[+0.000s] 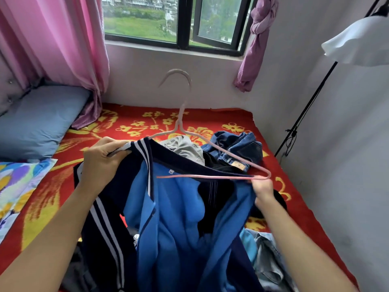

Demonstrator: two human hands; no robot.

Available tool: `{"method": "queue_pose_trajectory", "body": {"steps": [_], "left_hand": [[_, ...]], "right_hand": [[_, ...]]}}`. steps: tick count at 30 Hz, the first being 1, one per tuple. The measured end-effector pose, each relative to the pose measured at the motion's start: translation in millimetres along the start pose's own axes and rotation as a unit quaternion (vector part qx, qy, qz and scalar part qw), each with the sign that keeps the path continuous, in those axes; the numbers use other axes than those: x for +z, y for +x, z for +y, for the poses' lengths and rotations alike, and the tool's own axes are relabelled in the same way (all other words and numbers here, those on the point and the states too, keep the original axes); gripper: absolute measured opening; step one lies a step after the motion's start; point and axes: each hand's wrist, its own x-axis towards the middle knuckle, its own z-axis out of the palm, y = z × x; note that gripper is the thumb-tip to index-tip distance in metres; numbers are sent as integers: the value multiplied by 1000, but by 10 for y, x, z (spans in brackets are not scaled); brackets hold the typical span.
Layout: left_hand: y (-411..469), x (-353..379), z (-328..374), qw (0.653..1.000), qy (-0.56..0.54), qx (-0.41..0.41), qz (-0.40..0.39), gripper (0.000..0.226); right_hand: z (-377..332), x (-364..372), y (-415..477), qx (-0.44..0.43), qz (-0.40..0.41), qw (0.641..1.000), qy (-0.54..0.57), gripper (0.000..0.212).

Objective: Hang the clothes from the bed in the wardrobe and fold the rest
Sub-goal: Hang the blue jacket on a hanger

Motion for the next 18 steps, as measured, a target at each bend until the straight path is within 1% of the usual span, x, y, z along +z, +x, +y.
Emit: {"method": "queue_pose_trajectory", "body": {"steps": [1,2,4,5,7,9,11,14,16,18], "left_hand": [[-15,7,-26,1000,-1,0,2,25],[-23,16,-48,1000,-4,-4,10,26],[-19,20,-92,999,-16,-16,30,26],[-21,6,-119,999,-20,-18,38,26],[-39,-16,-165,999,-13,1,46,25],[-80,-16,-188,998,13,46,40,23],[-124,11,-180,991,84,94,38,23],[-165,68,-144,961,216,162,52,27],[-192,113,-104,948,249,186,70,27],[-204,168,-41,942,266,186,83,28]], "right_hand": [[-196,-56,39,-25,-23,999,22,32],[-385,-112,73,-53,-53,997,2,27],[-693,-218,129,-98,-101,985,-103,20],[-820,-265,136,-109,-109,976,-151,18],[-1010,-338,175,-109,-100,970,-193,19],[-1132,-368,226,-118,-78,968,-206,25],[-1204,-347,272,-150,-46,958,-241,27],[-1247,-235,198,-199,5,928,-314,20],[-1254,-135,41,-232,27,911,-339,14],[-1265,19,-232,-276,27,904,-327,11]]}}
